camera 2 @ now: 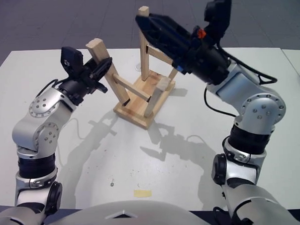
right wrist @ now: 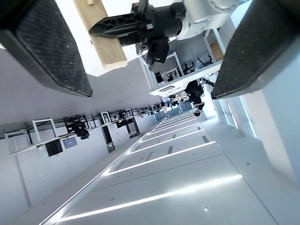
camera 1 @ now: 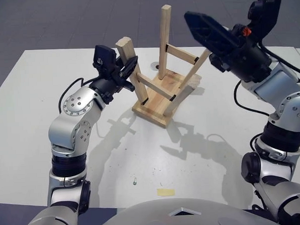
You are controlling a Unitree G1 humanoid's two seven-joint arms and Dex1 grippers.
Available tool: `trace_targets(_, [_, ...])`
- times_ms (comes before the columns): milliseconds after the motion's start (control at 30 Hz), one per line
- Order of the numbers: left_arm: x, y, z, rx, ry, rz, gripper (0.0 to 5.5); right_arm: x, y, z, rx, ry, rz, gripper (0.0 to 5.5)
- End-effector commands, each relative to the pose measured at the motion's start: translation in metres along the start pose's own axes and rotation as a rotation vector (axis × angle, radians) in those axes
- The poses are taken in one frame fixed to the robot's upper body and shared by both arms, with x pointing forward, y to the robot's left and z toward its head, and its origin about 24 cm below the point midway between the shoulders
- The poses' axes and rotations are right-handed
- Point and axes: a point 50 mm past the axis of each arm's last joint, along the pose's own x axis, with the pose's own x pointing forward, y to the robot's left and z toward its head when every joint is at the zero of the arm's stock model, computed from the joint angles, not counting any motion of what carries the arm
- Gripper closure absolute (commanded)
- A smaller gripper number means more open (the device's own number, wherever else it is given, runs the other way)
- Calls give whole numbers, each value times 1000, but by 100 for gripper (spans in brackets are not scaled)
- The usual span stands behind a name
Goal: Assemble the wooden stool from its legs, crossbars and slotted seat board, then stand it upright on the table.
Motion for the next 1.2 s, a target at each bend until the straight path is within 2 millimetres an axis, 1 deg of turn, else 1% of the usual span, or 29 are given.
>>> trace_targets(33, [-7, -14, -28, -26, 157, -139, 446, -2, -13, 8, -64, 45, -75, 13])
trace_targets(133, [-10, -20, -27, -71, 141, -213, 446, 3, -20, -1, -89, 113, -55, 10])
trace_targets(233, [-11, -20, -25, -94, 129, -234, 446, 9, -23, -13, -100, 183, 9, 10])
trace_targets(300, [-10, -19, -26, -92, 134, -230, 446, 11, -29, -30, -115, 279, 33, 10])
trace_targets(367, [-9, -20, -27, -92, 137, -228, 446, 8, -34, -49, -124, 383, 55, 10])
trace_targets(433, [-8, -22, -28, -90, 141, -231, 446, 6, -41, -62, -137, 427, 45, 10])
trace_targets(500, [-8, -24, -30, -85, 148, -233, 446, 10, -47, -65, -152, 424, 28, 10])
trace_targets(600, [-8, -24, -30, -79, 153, -238, 446, 18, -46, -60, -171, 412, 53, 10])
trace_targets(633, [-8, -24, -30, -79, 153, -237, 446, 18, -50, -66, -187, 457, 35, 10])
trace_targets(667, [-8, -24, -31, -74, 154, -235, 446, 13, -56, -79, -219, 540, 11, 10])
trace_targets(767, [-7, -24, -31, -70, 155, -237, 446, -20, -70, -124, -305, 844, -14, 10])
trace_targets(833, [-7, -23, -30, -72, 152, -237, 446, -36, -79, -137, -356, 953, -47, 10])
trace_targets(900, [-7, -23, -31, -68, 156, -239, 446, -39, -85, -139, -391, 955, -91, 10])
trace_targets(967, [-7, -23, -32, -67, 161, -241, 446, -32, -84, -136, -388, 892, -103, 10])
trace_targets(1067, [-8, -25, -35, -61, 176, -243, 446, -19, -77, -130, -373, 784, -86, 10])
trace_targets(1100, [-8, -25, -36, -61, 178, -244, 446, -14, -72, -125, -352, 736, -65, 10])
trace_targets(1133, [-8, -26, -36, -62, 181, -245, 446, -9, -65, -115, -294, 661, -32, 10])
trace_targets(1167, [-9, -25, -37, -58, 185, -238, 446, -5, -58, -103, -238, 586, 0, 10])
trace_targets(1200, [-9, -23, -39, -46, 189, -219, 446, -1, -51, -85, -168, 485, 17, 10])
